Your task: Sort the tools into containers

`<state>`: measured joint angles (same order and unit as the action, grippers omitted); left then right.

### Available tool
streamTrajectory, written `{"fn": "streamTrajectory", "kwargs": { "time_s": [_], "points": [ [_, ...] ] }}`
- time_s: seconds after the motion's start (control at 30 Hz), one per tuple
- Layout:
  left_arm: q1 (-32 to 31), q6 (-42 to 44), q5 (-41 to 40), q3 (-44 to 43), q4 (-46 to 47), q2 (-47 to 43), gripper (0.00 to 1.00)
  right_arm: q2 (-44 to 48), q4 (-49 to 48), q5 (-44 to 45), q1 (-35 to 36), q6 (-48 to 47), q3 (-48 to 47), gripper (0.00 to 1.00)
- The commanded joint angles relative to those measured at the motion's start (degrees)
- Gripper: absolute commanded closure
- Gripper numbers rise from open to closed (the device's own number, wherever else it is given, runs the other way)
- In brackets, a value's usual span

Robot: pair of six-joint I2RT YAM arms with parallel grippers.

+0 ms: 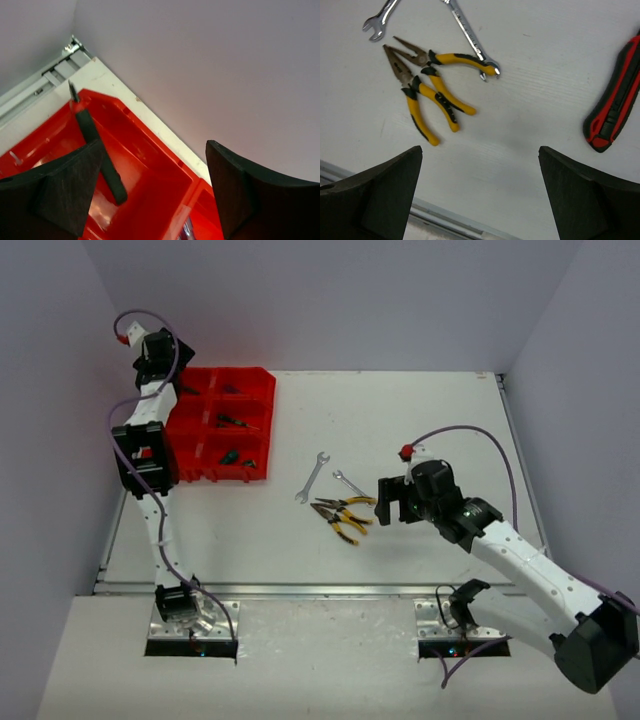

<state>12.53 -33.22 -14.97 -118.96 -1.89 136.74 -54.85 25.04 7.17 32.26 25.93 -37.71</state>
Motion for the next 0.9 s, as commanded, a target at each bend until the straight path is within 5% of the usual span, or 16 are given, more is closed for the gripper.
{"fn": "streamTrajectory", "kwargs": {
  "time_s": [0.0, 0.2, 0.37, 0.6, 0.77, 0.87],
  "points": [
    [0.82, -5.95, 2.08, 1.00, -1.95, -10.74, 0.15, -3.37, -0.94, -1.55, -7.46, 1.58, -2.82, 0.01],
    [0.83, -10.30, 9.00, 4.67, -7.34, -25.92, 0.01, -13.93, 4.01, -1.06, -14.94, -1.75, -10.05, 0.01],
    [0.97, -12.30, 13.89, 13.49, -13.64, -43.83, 0.00, -23.03, 8.88, 6.28, -19.34, -4.11, -14.63, 0.01],
    [0.82, -15.81, 27.01, 53.90, -5.33, -78.94, 0.00, -30.89, 7.23, -1.16, -27.06, -6.58, -15.62, 0.01],
    [0.90, -6.81, 21.11, 62.93, -11.48, -85.49, 0.00, -37.81, 7.78, -1.90, -28.47, -5.71, -17.04, 0.04],
    [0.89, -3.83, 26.53, 64.69, -12.17, -84.52, 0.00, -43.38, 6.70, -4.45, -28.57, -4.23, -15.51, 0.25]
  ]
}}
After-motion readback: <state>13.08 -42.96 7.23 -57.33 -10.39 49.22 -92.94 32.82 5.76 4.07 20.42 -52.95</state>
